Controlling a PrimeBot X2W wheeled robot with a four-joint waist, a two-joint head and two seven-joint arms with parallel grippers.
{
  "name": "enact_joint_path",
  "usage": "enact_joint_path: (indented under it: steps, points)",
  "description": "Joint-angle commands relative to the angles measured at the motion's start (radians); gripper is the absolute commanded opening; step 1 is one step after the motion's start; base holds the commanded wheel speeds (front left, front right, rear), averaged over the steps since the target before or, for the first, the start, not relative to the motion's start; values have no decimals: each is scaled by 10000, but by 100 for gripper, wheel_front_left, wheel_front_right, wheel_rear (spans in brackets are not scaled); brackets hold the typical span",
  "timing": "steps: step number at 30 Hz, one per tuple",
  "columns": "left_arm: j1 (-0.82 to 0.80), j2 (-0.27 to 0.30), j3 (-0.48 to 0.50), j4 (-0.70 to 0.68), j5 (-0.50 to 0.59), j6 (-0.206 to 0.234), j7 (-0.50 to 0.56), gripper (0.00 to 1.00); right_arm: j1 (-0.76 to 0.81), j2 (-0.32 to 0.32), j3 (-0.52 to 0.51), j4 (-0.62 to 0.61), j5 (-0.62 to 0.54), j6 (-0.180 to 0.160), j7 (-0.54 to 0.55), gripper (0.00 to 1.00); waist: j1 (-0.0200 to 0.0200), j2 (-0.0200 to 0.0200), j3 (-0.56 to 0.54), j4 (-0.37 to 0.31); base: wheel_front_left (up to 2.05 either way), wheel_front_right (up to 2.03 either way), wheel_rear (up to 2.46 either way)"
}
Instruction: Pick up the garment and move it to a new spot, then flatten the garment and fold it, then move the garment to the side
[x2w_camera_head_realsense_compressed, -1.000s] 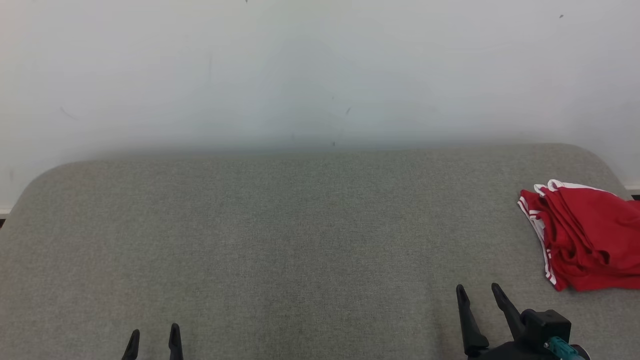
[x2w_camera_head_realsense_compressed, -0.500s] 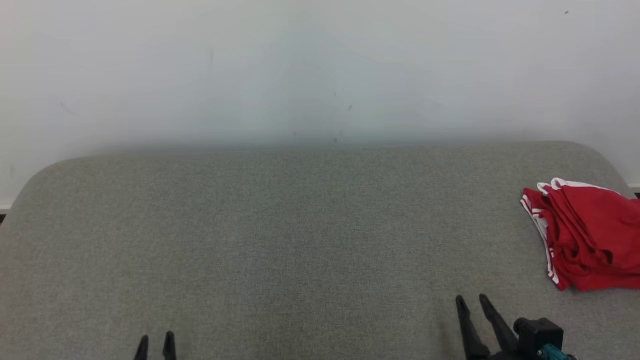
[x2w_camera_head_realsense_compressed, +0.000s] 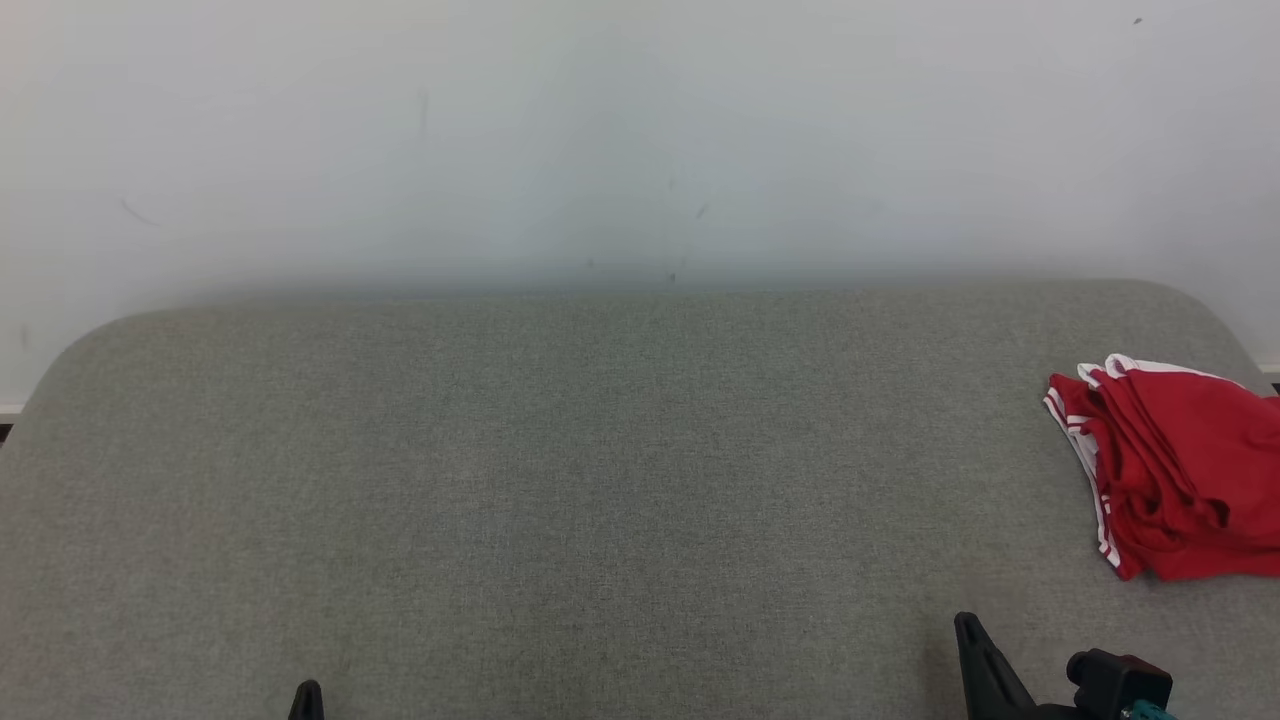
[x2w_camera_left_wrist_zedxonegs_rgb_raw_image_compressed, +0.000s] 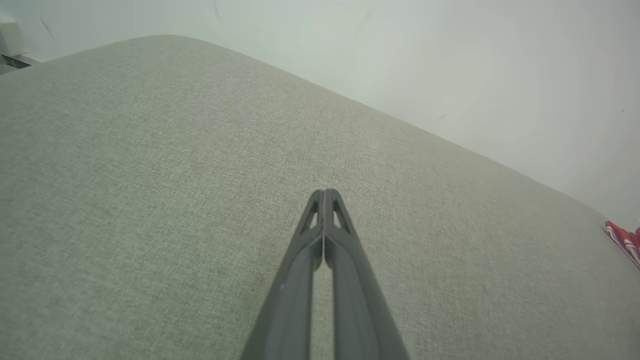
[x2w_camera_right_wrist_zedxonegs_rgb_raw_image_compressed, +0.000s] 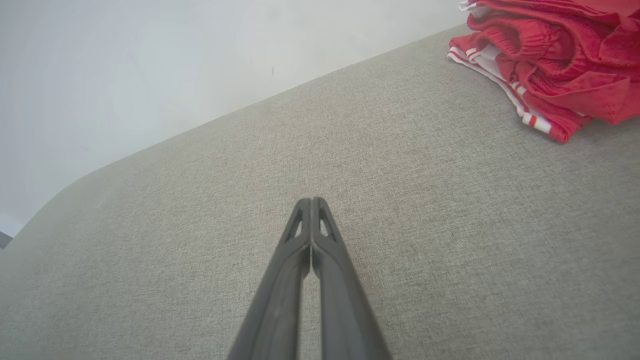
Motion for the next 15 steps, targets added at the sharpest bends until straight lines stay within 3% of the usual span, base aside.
enact_joint_path:
  steps: [1, 15]
  points:
    - [-342, 35, 57, -162, -423, -26, 76, 0, -308, -4, -76, -234, 449, 1, 76, 0, 0, 0, 6, 3, 0, 0, 0]
    - [-683, 41, 107, -189, -2514, -55, 587, 0, -461, -4, -313, -482, 2601, 2, 497, 0, 0, 0, 67, 30, 0, 0, 0]
